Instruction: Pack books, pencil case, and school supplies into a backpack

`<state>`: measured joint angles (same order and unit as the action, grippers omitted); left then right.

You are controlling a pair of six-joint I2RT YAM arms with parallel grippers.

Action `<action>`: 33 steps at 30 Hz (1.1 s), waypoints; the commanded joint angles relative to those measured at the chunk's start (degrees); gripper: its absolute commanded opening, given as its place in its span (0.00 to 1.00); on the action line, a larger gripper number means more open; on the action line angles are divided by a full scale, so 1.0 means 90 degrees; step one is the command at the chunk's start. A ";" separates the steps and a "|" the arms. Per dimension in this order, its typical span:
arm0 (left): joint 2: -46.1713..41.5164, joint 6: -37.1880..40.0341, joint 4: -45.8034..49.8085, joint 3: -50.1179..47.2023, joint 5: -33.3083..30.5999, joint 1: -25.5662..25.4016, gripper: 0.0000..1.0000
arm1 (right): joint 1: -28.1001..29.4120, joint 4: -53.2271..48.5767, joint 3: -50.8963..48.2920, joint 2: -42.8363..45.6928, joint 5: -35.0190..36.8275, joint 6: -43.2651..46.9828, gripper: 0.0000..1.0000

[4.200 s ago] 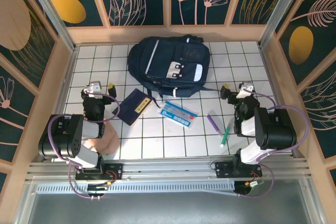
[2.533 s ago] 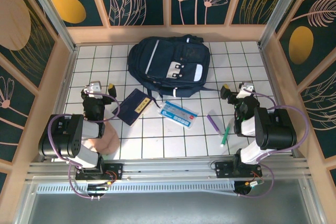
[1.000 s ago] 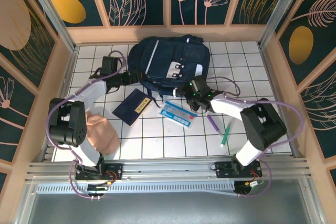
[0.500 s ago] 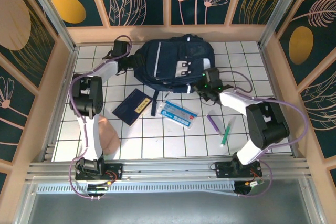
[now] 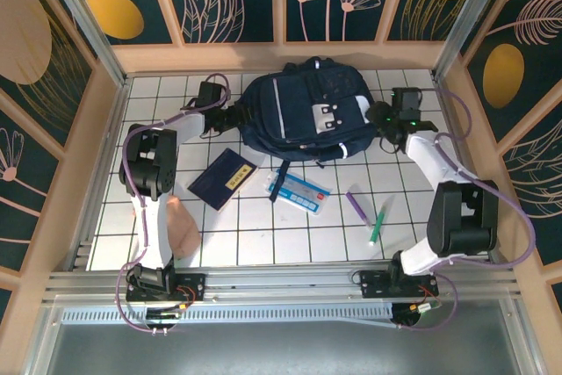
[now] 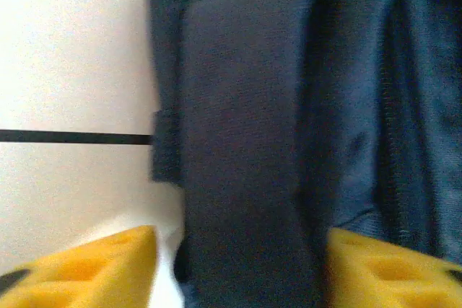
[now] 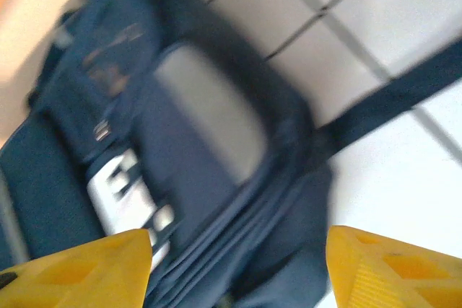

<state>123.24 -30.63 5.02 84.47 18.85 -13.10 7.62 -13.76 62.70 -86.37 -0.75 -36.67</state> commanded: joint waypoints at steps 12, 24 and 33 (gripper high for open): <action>-0.2016 -0.1073 -0.2103 -0.1987 0.2028 -0.1034 0.01 | 0.1930 0.0770 -0.0085 -0.0737 -0.0540 -0.1244 0.76; -0.3096 -0.2303 -0.3407 -0.3552 0.0902 -0.2341 0.01 | 0.2055 -0.1890 0.1827 -0.1179 -0.0457 0.1926 0.72; -0.3147 -0.2129 -0.3141 -0.3273 0.0807 -0.2352 0.00 | 0.2435 -0.3545 0.2246 -0.1228 -0.0730 0.3216 0.60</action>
<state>97.32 -49.41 -19.09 52.51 25.04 -34.09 27.94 -37.41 79.85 -97.86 -6.13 -13.67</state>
